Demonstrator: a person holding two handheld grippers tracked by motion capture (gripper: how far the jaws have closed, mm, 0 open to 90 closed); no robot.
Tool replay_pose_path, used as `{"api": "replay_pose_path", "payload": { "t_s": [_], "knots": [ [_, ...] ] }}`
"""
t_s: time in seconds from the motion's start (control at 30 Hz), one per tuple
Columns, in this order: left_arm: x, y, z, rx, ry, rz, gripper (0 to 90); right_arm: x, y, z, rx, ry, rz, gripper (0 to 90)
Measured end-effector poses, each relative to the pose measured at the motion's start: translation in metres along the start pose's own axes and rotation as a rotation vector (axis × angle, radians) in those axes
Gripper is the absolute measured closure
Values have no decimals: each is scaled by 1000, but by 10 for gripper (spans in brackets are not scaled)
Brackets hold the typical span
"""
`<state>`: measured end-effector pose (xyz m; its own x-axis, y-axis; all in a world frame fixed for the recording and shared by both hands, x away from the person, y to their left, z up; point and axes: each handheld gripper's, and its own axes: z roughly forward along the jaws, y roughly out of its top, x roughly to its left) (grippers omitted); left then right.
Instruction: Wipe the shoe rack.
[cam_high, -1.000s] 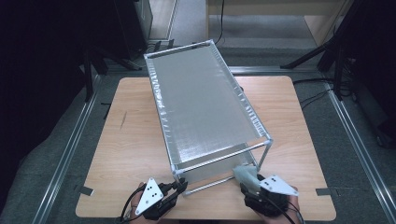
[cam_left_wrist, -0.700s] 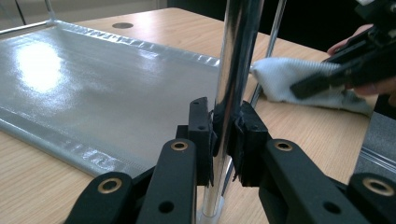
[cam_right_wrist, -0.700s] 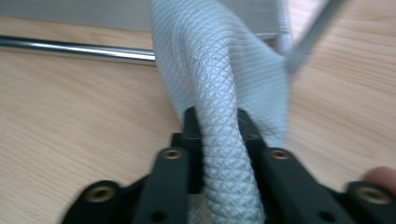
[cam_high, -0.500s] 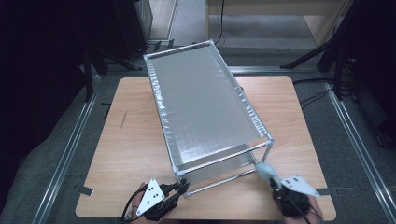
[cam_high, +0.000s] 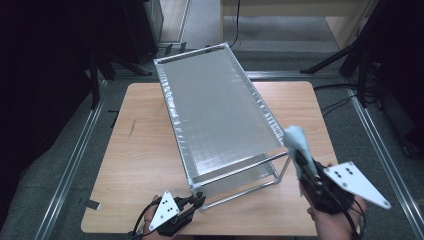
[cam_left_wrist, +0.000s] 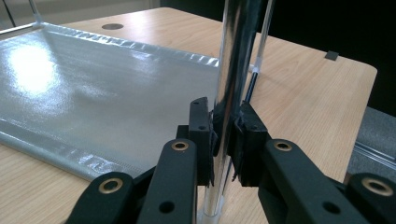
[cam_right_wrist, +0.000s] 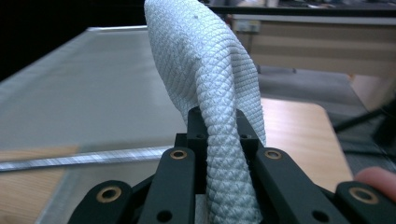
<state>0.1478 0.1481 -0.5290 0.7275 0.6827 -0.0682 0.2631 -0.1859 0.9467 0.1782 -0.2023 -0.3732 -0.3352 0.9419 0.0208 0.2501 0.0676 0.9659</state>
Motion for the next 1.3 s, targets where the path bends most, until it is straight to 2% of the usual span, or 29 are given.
{"api": "replay_pose_path", "payload": {
  "t_s": [0.1,0.13,0.2,0.23,0.3,0.37,0.43,0.53,0.6,0.7,0.87,1.0,1.1,1.23,1.3],
  "knots": [
    [0,0,0,0,-2,0,808,12,6,25,27,20,-24,813],
    [0,0,0,-1,-3,0,808,14,6,34,39,33,-22,772],
    [0,0,0,-1,-4,0,807,16,7,46,77,65,-10,571],
    [0,0,0,0,-3,3,807,17,7,48,93,67,-5,489],
    [0,0,0,-1,-5,1,807,22,5,44,72,62,-7,443],
    [0,0,1,-2,-6,1,807,24,2,39,57,50,-23,467],
    [0,0,1,-1,-5,-1,807,23,-3,40,72,37,-46,582],
    [-1,0,2,0,-6,-6,808,19,-10,43,83,35,-39,801],
    [0,0,2,0,-18,-8,808,19,-12,43,74,54,-22,848],
    [-3,2,5,5,-37,-5,808,28,-15,43,70,76,-17,860],
    [-9,3,11,9,-47,10,809,61,-17,45,82,162,-57,864],
    [-9,3,12,4,-50,8,809,90,-20,47,89,267,-61,861],
    [-9,3,12,5,-48,8,810,106,-22,48,96,353,-47,861],
    [-10,3,12,4,-47,7,810,118,-22,45,100,398,-67,861],
    [-10,3,12,5,-46,8,810,117,-22,44,95,388,-88,861]
  ]
}}
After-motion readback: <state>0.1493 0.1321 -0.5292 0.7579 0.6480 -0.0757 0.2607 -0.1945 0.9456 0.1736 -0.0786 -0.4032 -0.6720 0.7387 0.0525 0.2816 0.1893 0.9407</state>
